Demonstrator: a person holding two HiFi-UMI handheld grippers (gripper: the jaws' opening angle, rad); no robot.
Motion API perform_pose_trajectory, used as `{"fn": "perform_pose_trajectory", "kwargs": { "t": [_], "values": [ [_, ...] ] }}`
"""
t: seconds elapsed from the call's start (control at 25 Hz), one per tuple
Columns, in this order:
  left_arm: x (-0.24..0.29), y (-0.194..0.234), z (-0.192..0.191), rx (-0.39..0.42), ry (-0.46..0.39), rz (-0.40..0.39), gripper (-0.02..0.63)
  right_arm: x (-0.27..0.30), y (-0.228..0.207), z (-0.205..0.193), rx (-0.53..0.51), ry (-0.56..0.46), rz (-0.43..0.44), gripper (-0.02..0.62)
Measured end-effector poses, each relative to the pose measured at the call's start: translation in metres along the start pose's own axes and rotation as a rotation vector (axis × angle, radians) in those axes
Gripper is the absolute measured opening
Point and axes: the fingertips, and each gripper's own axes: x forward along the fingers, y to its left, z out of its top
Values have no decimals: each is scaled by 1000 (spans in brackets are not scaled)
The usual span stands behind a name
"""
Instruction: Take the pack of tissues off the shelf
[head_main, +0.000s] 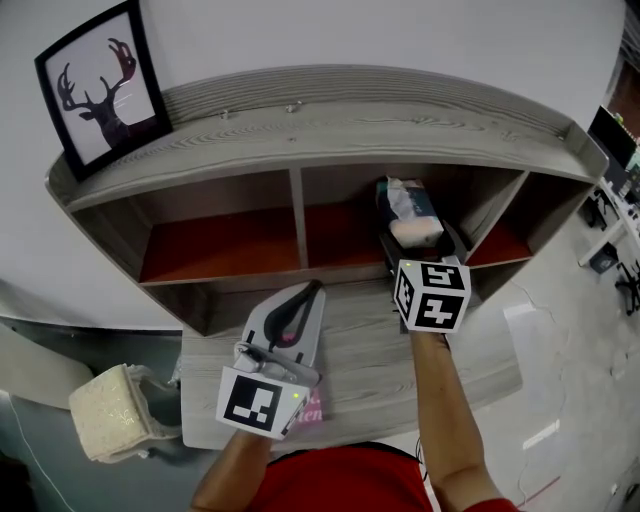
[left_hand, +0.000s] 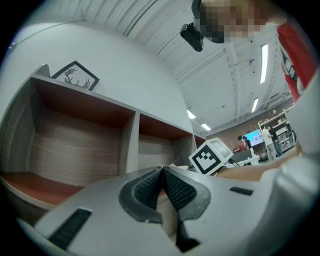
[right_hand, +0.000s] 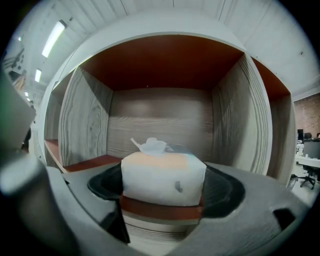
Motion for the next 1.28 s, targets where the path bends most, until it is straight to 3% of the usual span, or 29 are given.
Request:
{"fn": "perform_pose_trajectory", "kwargs": {
  "t": [0.4,0.88,1.28],
  "values": [
    [-14,0,11,13,-29,6,9,-32,0,21,14,-117,-1,396],
    [-47,-10,40,23,-101,20,9,-159,30,40,79,-288,112,394],
    [-66,-27,50,31,-110,15,9,-225,36,37,98,-346,139,387]
  ]
}}
